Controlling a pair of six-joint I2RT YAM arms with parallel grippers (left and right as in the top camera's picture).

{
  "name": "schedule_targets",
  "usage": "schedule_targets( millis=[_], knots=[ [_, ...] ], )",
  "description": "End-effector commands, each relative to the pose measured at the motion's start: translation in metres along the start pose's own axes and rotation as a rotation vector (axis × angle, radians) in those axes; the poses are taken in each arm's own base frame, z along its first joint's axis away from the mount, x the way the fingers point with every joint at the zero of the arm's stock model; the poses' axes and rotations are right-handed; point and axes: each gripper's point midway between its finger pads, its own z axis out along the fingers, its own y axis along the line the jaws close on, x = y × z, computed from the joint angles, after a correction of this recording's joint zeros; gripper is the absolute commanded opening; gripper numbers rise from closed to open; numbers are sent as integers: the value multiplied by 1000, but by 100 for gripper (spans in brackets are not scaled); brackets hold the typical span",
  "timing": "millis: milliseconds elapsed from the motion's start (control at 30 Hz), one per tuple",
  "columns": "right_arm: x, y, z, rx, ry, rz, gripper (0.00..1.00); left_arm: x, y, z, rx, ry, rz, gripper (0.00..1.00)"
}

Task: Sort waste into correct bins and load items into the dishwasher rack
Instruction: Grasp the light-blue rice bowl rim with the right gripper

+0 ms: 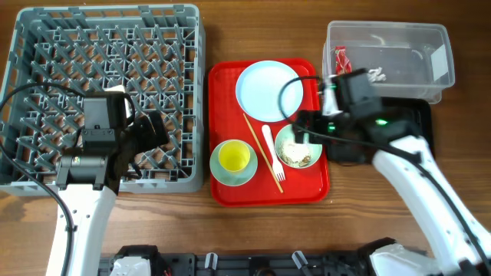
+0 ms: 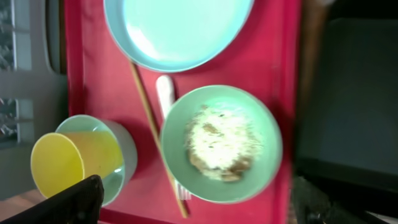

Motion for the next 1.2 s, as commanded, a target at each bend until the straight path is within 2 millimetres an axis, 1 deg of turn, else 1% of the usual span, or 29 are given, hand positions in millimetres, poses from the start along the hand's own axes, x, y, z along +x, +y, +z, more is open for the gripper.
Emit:
schedule_targets(
  millis=[0, 33, 100, 167, 200, 267, 300, 400, 533, 600, 700, 733, 800, 833, 900, 967, 1000, 1067, 1100, 1167],
  knots=[
    [12, 10, 39, 51, 78, 49, 93, -3, 1, -3, -10, -7, -7, 100],
    [14, 13, 48, 52, 91, 52, 91, -3, 1, -3, -11, -5, -7, 100],
    [20, 18, 73, 82, 123, 92, 83, -2, 1, -3, -12, -2, -7, 100],
    [24, 18, 85, 111, 135, 112, 80, -2, 1, -3, -12, -3, -7, 100],
    [25, 19, 88, 113, 138, 121, 79, -2, 1, -3, -12, -3, -7, 100],
    [25, 22, 96, 111, 138, 134, 72, -2, 1, -3, -12, -3, -7, 100],
    [25, 23, 98, 110, 138, 144, 71, -2, 1, -3, -12, -3, -7, 100],
    [31, 25, 106, 119, 159, 171, 70, -2, 1, -3, -12, -3, -7, 100],
    [36, 23, 115, 140, 175, 245, 64, -2, 1, -3, -12, -4, -7, 100],
    [37, 22, 120, 153, 182, 283, 62, -2, 1, -3, -12, -4, -7, 100],
    [41, 16, 127, 188, 188, 324, 57, -2, 1, -3, -12, -3, -7, 100],
    [42, 15, 129, 191, 192, 329, 57, -2, 1, -3, -12, -3, -7, 100],
    [42, 14, 135, 194, 194, 329, 51, -2, 1, -3, -12, -3, -6, 100],
    [42, 15, 137, 193, 193, 331, 45, -2, 1, -3, -12, -3, -6, 100],
    [42, 14, 140, 194, 194, 330, 41, -2, 1, -3, -12, -3, -6, 100],
    [42, 14, 141, 195, 195, 330, 33, -2, 1, -3, -12, -3, -6, 100],
    [42, 14, 142, 195, 195, 330, 26, -2, 1, -3, -12, -3, -6, 100],
    [41, 14, 141, 193, 193, 327, 17, -2, 1, -3, -12, -3, -6, 100],
    [40, 15, 140, 195, 191, 326, 15, -2, 1, -3, -12, -3, -6, 100],
    [34, 12, 135, 226, 177, 318, 6, -2, 1, -3, -12, -4, -6, 100]
  ],
)
